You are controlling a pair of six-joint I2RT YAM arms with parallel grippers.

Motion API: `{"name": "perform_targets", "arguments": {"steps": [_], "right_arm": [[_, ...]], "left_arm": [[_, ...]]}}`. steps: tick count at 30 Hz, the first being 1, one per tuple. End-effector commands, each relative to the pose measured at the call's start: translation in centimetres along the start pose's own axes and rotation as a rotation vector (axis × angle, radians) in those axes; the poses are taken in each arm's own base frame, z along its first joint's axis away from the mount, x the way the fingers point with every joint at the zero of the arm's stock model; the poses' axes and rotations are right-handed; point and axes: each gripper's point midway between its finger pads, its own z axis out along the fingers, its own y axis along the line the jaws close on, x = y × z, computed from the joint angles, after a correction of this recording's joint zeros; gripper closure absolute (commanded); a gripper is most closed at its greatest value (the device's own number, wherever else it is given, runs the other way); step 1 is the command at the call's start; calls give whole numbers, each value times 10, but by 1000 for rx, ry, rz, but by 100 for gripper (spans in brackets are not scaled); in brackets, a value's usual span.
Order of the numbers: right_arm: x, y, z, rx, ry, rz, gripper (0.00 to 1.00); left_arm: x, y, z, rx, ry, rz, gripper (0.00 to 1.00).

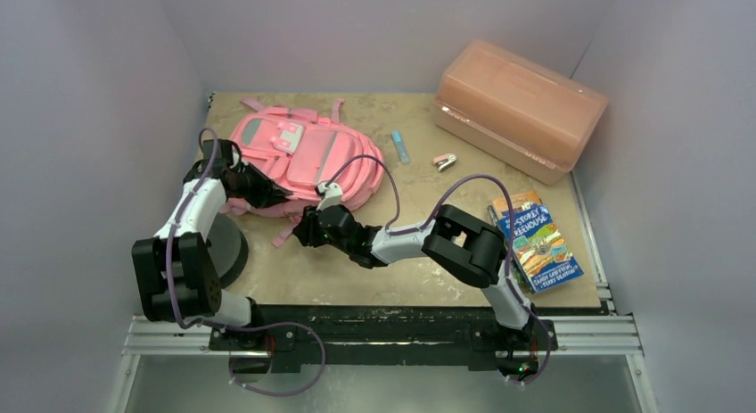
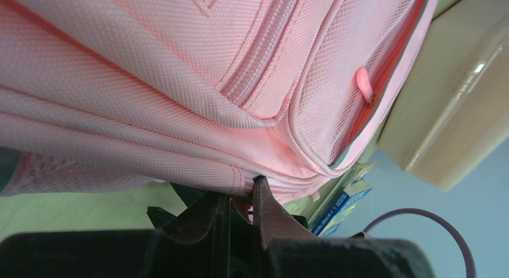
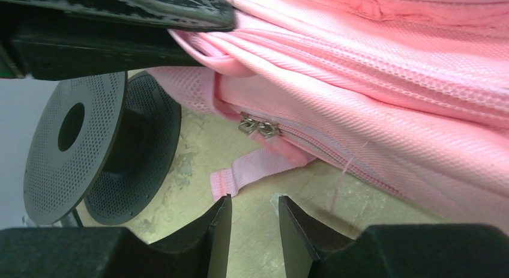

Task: Pack the student bag
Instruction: Unzip the student bag at the center of the board.

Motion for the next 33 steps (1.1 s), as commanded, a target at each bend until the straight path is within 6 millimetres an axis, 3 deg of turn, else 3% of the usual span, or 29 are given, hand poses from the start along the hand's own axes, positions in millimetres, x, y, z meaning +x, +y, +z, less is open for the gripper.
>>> {"name": "perform_targets", "arguments": {"steps": [1, 7, 11, 20, 33], "right_arm": [[-44, 14, -2, 6, -132, 40, 62], [-66, 8, -8, 33, -230, -14, 64], [-70, 8, -10, 6, -265, -26, 58], [-87, 14, -5, -34, -324, -17, 58], [-88, 16, 13, -44, -321, -19, 63]], "left_arm": [[11, -37, -25, 163, 29, 6, 100], [18, -46, -35, 199, 46, 4, 100], [19, -52, -44, 217, 28, 12, 100], [25, -56, -53, 240, 27, 8, 100], [30, -59, -58, 259, 36, 17, 100]]}}
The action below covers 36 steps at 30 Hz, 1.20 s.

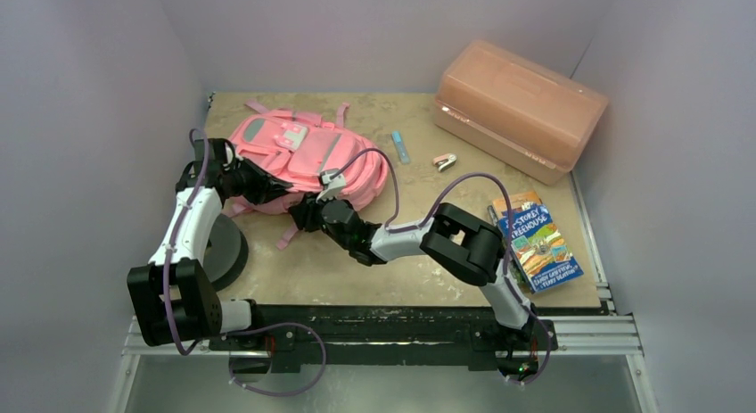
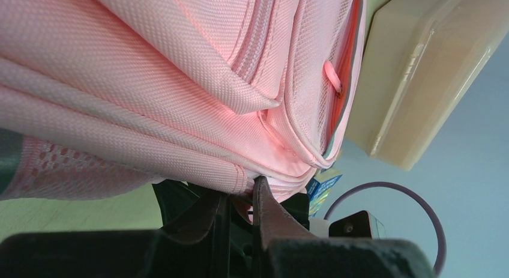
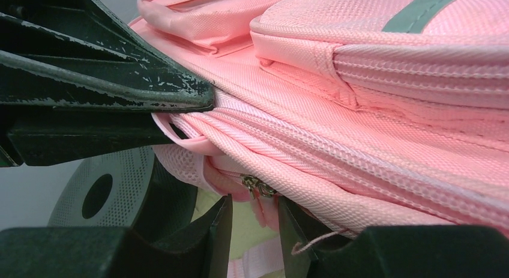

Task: Pack the student bag
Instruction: Unzip the student bag at the center of the board.

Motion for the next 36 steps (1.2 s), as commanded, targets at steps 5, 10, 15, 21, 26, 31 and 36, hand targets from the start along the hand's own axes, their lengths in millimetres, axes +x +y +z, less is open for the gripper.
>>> {"name": "perform_targets", "arguments": {"steps": [5, 10, 15, 21, 26, 31, 36], "right_arm": [[-20, 4, 16, -13, -63, -6, 63], [-13, -1, 14, -24, -49, -6, 78], [-12, -6, 12, -14, -49, -30, 79], [-6, -13, 20, 20, -44, -47, 70], [-3, -14, 25, 28, -40, -51, 68], [-4, -14, 27, 29, -45, -62, 66], [-11, -11, 24, 22, -54, -77, 91]], "left_arm": [[16, -29, -20, 128, 61, 28, 100], [16, -32, -22, 135, 58, 33, 100], [15, -33, -23, 132, 58, 45, 100], [17, -35, -24, 146, 64, 36, 100], [19, -33, -24, 145, 66, 34, 100], [20, -31, -24, 143, 66, 30, 100], [19, -29, -23, 139, 65, 36, 100]]}}
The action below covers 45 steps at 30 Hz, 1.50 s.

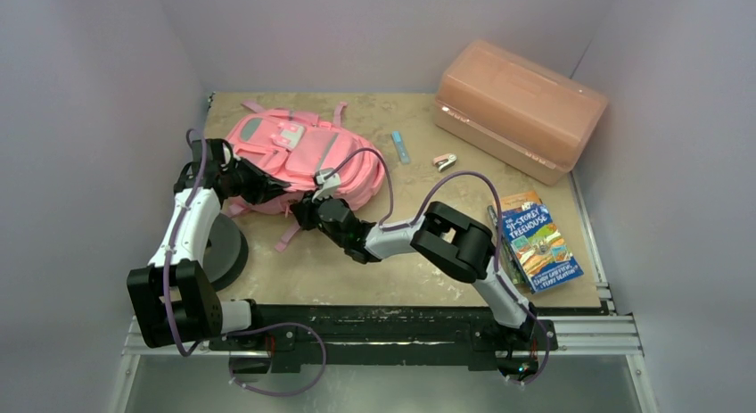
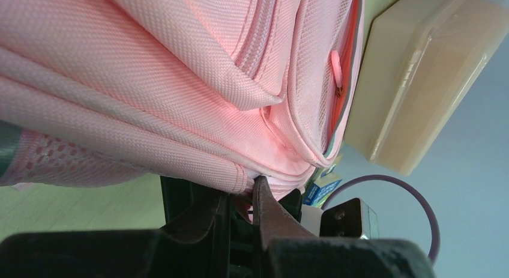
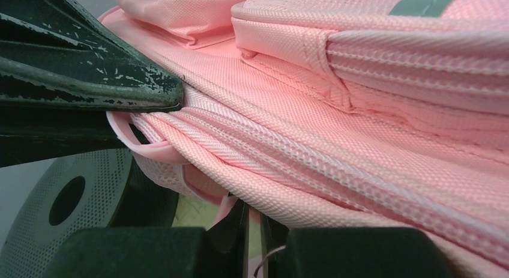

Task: Pack the student bag
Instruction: Unzip the student bag at the center of the board.

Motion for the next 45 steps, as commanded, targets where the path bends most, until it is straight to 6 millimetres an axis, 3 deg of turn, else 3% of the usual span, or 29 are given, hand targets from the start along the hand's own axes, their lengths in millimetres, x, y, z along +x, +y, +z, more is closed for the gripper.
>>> {"name": "perform_targets", "arguments": {"steps": [1, 3, 12, 16, 19, 23, 29, 31, 36, 41, 45], "right_arm": [[-22, -5, 4, 20, -49, -21, 94], [-24, -4, 0, 18, -50, -18, 100], [-30, -9, -14, 44, -51, 13, 100], [-26, -17, -11, 83, -41, 6, 100], [-27, -16, -6, 89, -48, 5, 83], [-22, -18, 0, 94, -52, 0, 74], [-14, -23, 14, 120, -57, -26, 69], [-12, -26, 18, 132, -60, -33, 72], [-22, -21, 17, 126, -73, -33, 100], [-31, -16, 1, 104, -52, -46, 100], [-25, -17, -6, 122, 30, -95, 100]], "left_arm": [[22, -30, -20, 136, 80, 40, 100], [21, -30, -20, 131, 79, 46, 100], [17, -29, -21, 118, 70, 65, 100], [19, -30, -23, 126, 71, 60, 100], [23, -29, -23, 140, 82, 48, 100], [27, -28, -22, 153, 99, 38, 100], [29, -27, -22, 161, 95, 25, 100], [30, -25, -22, 159, 91, 24, 100], [33, -17, -19, 141, 101, 24, 100], [27, -9, -16, 101, 74, 63, 100], [15, 0, -14, 38, 27, 125, 100]]}}
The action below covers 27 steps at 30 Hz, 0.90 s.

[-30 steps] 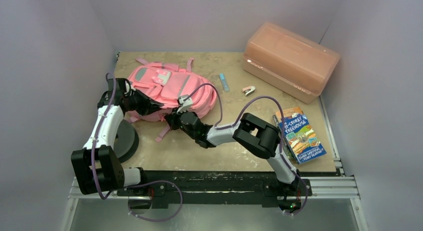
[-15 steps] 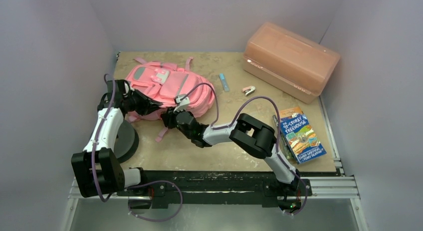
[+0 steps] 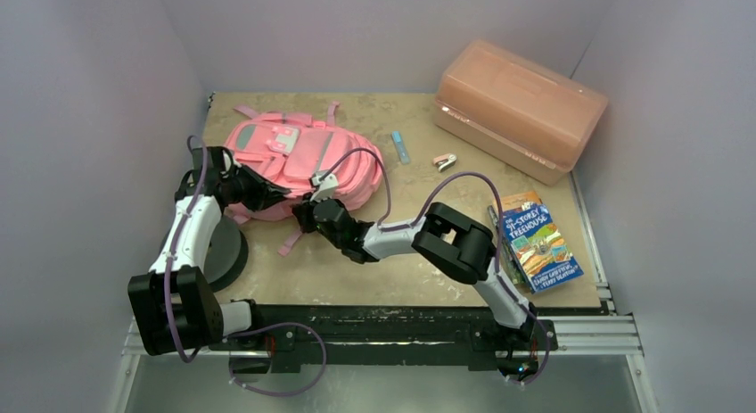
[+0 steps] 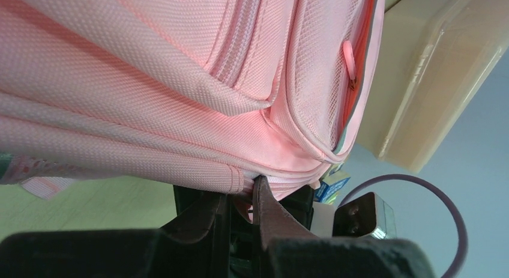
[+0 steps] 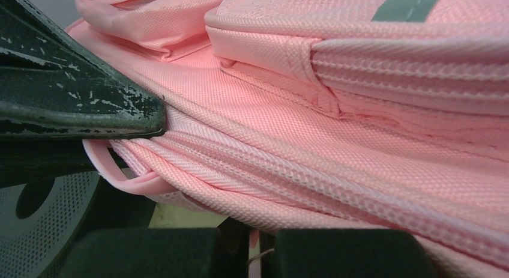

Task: Pack the student bag
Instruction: Unzip the student bag at the center of the board.

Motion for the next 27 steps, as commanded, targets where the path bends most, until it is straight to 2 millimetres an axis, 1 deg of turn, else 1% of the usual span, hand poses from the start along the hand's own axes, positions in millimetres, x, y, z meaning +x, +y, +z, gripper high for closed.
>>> {"name": "perform_targets", "arguments": {"steps": [1, 4, 7, 12, 15, 17, 19, 20, 21, 22, 23, 24, 27], "right_arm": [[-30, -12, -8, 70, 18, -66, 100], [-25, -30, -16, 164, 57, -79, 100], [-24, -48, -32, 233, 81, -103, 100], [-25, -64, -56, 273, 111, -167, 100], [-16, -76, -69, 294, 146, -202, 100], [-14, -81, -77, 290, 158, -225, 100], [-12, -66, -80, 188, 168, -219, 100], [-15, -54, -78, 124, 156, -208, 100], [-14, -47, -77, 84, 158, -205, 100], [-19, -39, -74, 54, 140, -185, 100], [-20, -37, -73, 58, 141, -163, 100], [-24, -39, -72, 87, 130, -151, 100], [-35, -55, -77, 172, 106, -201, 100]], "left_arm": [[6, -12, -14, 18, 22, 129, 100], [-4, -7, -14, -23, -11, 172, 100], [-15, 1, -15, -78, -52, 226, 100], [-30, 9, -18, -141, -111, 309, 100], [-33, 8, -19, -146, -118, 344, 100], [-33, 9, -19, -147, -116, 356, 100], [-31, 7, -18, -128, -102, 361, 100], [-28, 5, -17, -109, -89, 362, 100], [-26, 4, -16, -95, -80, 362, 100], [-24, 3, -15, -85, -73, 362, 100], [-23, 5, -14, -86, -70, 361, 100], [-23, 5, -15, -90, -71, 364, 100], [-25, 12, -20, -130, -86, 386, 100]]}}
